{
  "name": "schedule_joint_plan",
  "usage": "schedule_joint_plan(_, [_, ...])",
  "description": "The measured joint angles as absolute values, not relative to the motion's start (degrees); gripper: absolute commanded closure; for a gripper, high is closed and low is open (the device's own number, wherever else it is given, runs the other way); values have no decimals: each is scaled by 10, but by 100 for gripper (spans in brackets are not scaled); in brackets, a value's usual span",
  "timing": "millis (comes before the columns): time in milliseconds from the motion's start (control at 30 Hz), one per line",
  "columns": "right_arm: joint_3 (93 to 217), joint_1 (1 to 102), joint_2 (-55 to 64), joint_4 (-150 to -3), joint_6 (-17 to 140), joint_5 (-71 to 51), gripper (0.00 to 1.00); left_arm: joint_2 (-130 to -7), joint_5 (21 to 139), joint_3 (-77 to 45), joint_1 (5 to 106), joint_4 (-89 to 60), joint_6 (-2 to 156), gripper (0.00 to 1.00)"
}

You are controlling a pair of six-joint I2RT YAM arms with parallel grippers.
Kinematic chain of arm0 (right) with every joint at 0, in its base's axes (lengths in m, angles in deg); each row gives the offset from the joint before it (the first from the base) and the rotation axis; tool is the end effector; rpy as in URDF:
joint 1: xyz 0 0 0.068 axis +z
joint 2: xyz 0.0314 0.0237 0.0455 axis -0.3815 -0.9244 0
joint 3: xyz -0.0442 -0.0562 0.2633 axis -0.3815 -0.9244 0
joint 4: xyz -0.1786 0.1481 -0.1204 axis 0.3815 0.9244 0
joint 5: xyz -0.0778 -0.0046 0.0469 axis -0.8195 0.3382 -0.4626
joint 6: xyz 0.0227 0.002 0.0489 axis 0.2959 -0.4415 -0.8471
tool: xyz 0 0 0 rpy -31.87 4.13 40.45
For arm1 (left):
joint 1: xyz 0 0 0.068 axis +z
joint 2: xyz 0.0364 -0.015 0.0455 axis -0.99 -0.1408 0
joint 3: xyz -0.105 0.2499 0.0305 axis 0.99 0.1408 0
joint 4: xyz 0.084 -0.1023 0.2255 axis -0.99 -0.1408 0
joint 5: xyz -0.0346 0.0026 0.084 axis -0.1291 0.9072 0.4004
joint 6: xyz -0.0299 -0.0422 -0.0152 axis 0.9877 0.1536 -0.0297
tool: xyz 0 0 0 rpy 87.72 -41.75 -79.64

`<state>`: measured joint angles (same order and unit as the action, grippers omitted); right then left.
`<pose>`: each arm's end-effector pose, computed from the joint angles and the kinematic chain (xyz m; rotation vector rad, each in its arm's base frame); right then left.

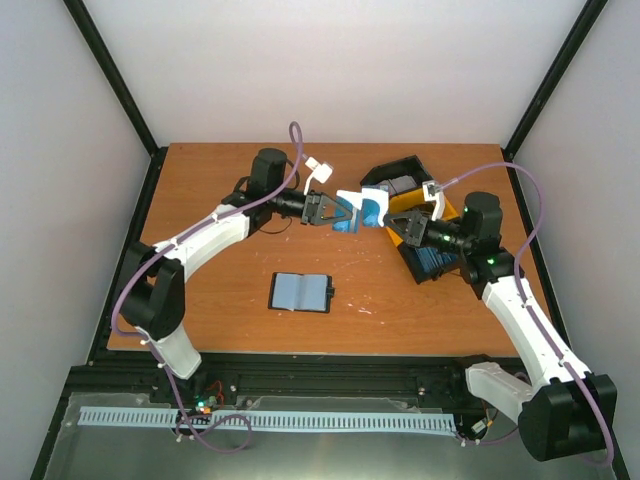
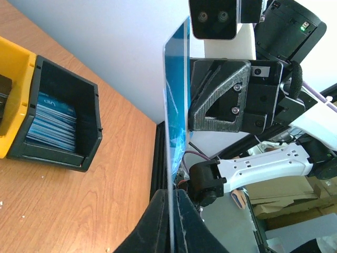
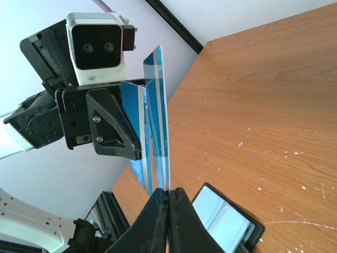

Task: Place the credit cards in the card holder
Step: Pick up the credit card from the storage box, then place the credit card in the storage box.

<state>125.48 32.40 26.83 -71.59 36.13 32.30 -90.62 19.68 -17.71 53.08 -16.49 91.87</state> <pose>0.2200 0.0661 0.3124 -0.2508 1.9743 1.3007 0.3189 -0.2132 0.2994 0.9138 1.9231 -1.7664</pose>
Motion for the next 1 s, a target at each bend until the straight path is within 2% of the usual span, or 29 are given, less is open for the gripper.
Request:
schedule_joint_plan(267, [1255, 288, 275, -666, 366, 259, 97, -921, 244, -177, 529, -176, 920, 99])
schedule_joint_plan(700, [1290, 265, 240, -387, 470, -138, 97, -940, 348, -169, 529, -237, 910, 99])
schedule_joint_plan(1000, [1315, 266, 128, -355, 483, -236, 97, -940, 370, -158, 529, -249, 897, 99])
